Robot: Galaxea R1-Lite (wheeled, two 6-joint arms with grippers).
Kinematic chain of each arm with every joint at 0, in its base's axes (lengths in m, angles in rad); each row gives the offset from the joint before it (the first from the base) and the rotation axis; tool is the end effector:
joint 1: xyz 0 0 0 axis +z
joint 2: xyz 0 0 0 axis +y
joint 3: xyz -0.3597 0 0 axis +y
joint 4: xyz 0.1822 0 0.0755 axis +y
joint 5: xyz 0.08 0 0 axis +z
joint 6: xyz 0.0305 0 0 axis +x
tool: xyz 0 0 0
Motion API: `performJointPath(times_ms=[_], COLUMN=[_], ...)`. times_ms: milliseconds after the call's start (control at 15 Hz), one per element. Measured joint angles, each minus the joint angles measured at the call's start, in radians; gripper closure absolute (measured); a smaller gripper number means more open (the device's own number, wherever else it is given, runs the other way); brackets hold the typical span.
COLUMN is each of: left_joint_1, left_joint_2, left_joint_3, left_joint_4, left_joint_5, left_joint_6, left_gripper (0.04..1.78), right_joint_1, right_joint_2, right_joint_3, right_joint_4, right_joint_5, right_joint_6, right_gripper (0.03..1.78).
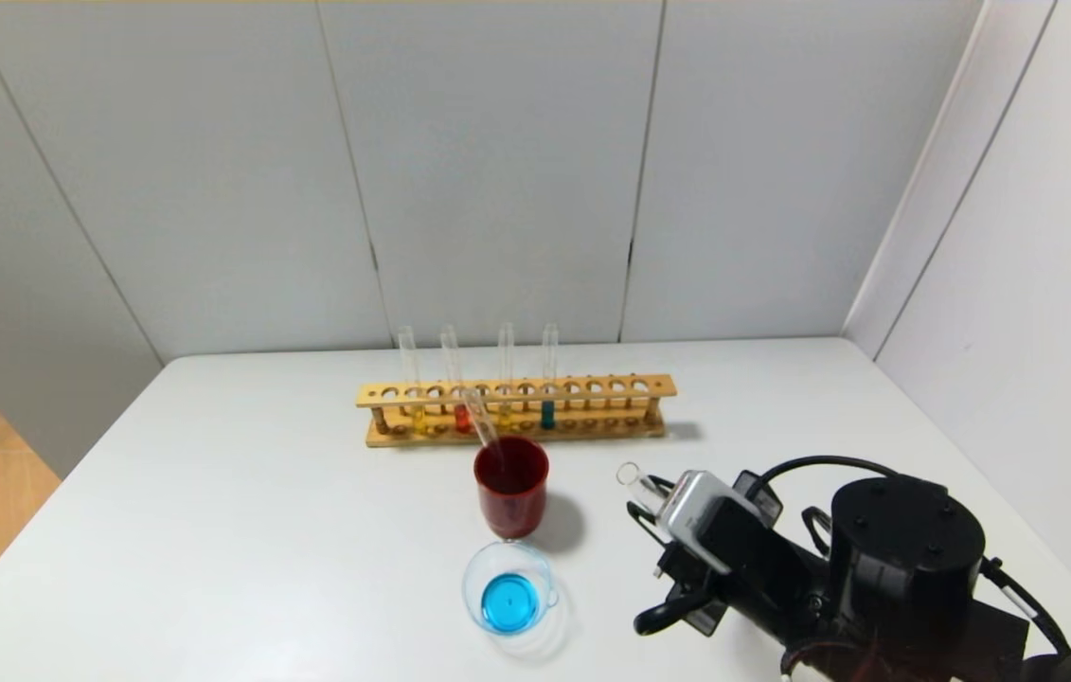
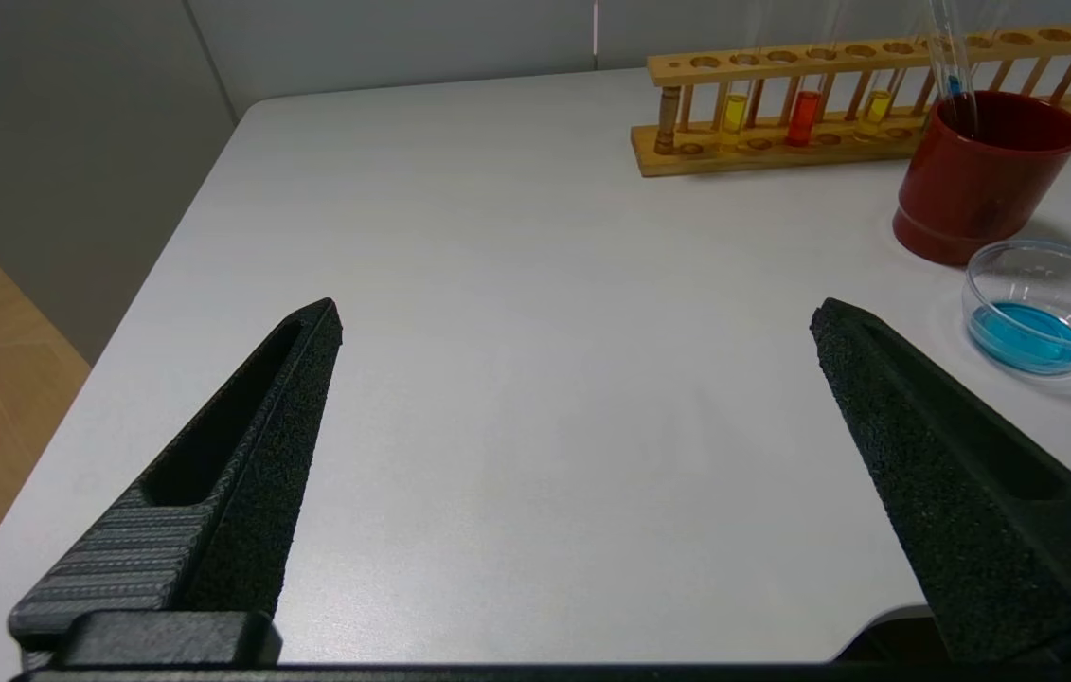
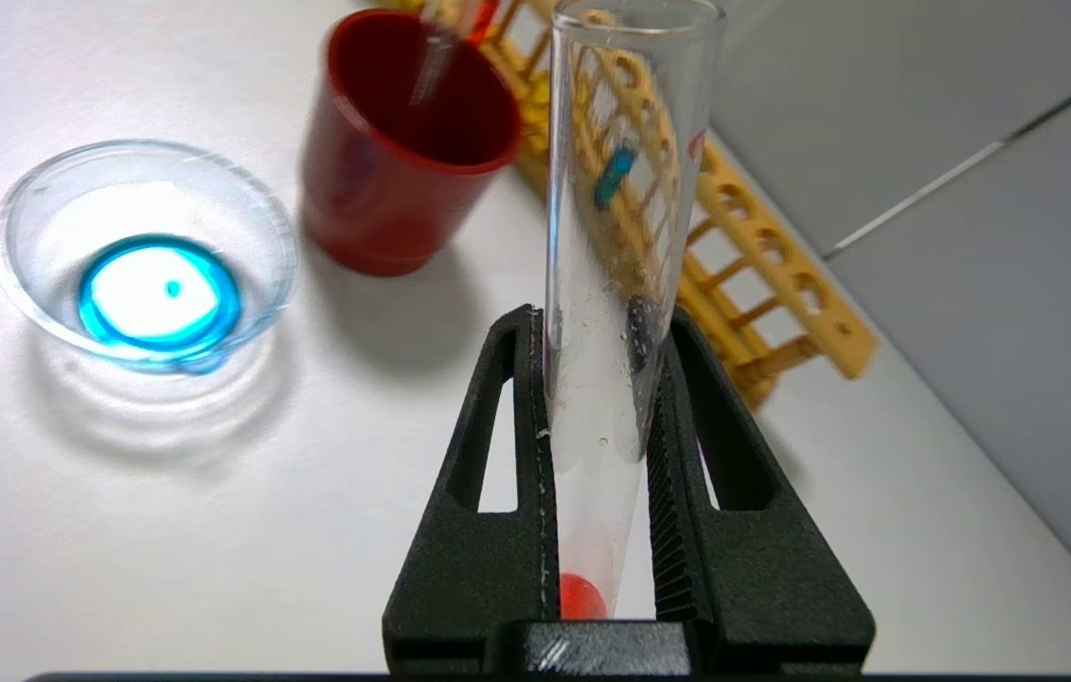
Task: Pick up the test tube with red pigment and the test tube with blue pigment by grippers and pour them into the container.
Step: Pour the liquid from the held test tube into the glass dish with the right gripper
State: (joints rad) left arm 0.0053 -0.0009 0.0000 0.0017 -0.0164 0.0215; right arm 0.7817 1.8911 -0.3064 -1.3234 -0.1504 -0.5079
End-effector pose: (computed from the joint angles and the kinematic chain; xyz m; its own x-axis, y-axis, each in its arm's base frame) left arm -0.0671 -0.0009 0.0753 0.9999 -0.0111 -0.0008 0.0111 0.9997 0.0215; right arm 0.2109 0.2029 0.1297 0.7834 0.5666 -0.2554 -0.6080 0.6137 -0.5037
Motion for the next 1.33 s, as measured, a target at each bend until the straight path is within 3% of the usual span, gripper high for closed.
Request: performJointPath(times_ms=[133,400,733,1067,1333], left_joint_1=[0.000,0.000,0.000,0.000,0.000], left_joint_2=[0.000,0.000,0.000,0.000,0.000], left_joint_3=[0.000,0.000,0.000,0.000,0.000], left_joint_4=[0.000,0.000,0.000,0.000,0.000], left_joint_5=[0.000,0.000,0.000,0.000,-0.001], left_joint_6=[0.001,0.000,0.000,0.000,0.001], left_gripper=[0.07,0.07,0.07,0.07,0.07], right_joint_1=[0.030,0.045,0.055,0.051,0.055], right_joint_2=[0.037,0.109,0.172,0.198,0.233], right_joint_3=[0.010,0.009,-0.056,-0.105,-0.182], right_joint_4=[-0.005,-0.005,-0.002,0.013,0.024], right_joint_5=[-0.001,-0.001,0.000,-0.015,-0.016], right_joint_6=[-0.020,-0.174,-0.319,-0.559,-0.636], right_gripper=[1.46,1.46,1.46,1.46,1.46])
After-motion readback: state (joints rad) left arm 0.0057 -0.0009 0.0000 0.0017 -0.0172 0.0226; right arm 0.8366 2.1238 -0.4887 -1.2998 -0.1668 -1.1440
